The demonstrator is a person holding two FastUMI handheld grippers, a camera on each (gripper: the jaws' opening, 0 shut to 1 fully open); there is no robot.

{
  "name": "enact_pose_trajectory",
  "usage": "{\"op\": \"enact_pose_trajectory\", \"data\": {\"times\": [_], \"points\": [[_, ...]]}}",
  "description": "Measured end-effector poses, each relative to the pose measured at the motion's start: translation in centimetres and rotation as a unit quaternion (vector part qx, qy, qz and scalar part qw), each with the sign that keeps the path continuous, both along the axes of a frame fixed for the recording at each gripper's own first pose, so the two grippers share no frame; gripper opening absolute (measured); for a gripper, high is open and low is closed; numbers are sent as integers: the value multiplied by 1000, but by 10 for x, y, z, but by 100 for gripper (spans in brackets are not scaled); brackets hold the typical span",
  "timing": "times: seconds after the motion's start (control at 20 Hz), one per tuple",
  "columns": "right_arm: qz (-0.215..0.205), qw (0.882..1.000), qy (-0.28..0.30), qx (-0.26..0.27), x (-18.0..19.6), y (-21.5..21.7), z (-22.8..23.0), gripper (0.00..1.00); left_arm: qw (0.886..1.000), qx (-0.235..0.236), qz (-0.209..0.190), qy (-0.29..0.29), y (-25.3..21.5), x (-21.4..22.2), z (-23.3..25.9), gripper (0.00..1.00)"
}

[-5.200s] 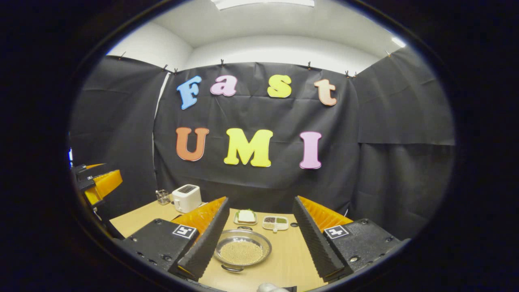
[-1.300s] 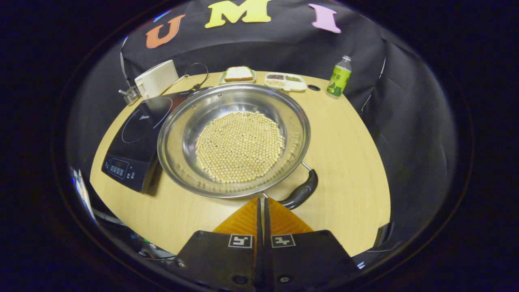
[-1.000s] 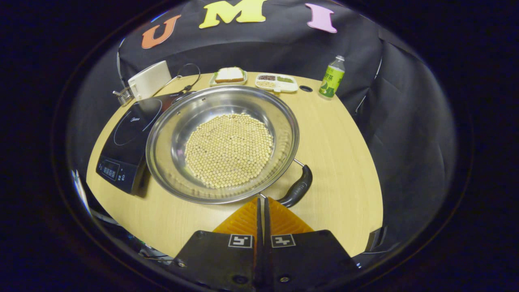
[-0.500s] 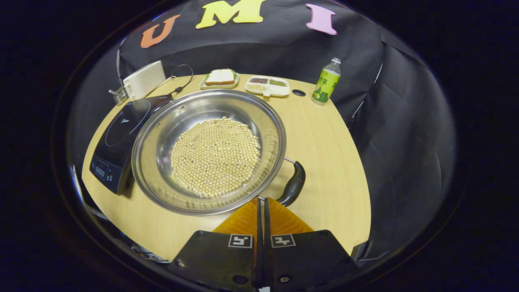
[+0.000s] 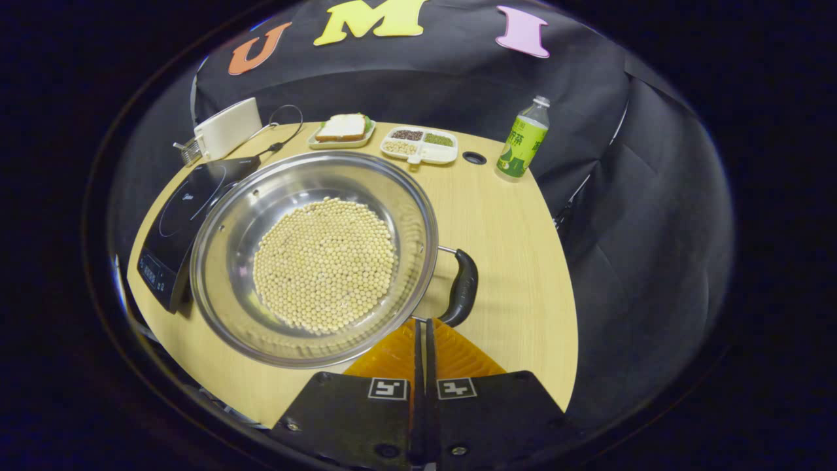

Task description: First push the handle of the pot to place it horizontally, then grasp the pot with both hands and set it on the induction cooktop.

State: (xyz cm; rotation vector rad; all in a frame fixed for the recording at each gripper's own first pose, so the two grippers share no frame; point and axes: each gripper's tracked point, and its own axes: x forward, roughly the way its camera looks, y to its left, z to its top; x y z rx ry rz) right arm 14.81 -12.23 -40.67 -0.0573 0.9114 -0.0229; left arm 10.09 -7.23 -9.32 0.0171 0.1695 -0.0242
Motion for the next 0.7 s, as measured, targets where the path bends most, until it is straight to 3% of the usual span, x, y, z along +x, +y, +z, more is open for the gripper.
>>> {"op": "enact_pose_trajectory", "data": {"times": [0.1, 0.4, 0.5, 0.55, 0.7], "points": [[8, 1000, 0, -4, 9, -8, -1, 4, 1000, -2, 11, 3, -2, 5, -3, 95], [13, 1000, -11, -7, 13, -21, 3, 0, 999, 3, 36, 9, -4, 12, -17, 96], [6, 1000, -19, -8, 4, -26, 8, 4, 999, 6, 32, 16, -8, 12, -28, 96], [3, 1000, -24, -6, 0, -28, 11, 1, 999, 9, 28, 19, -10, 11, -32, 96], [-8, 999, -42, 1, -17, -27, 25, 9, 999, 14, 12, 27, -13, 10, -47, 96]]}}
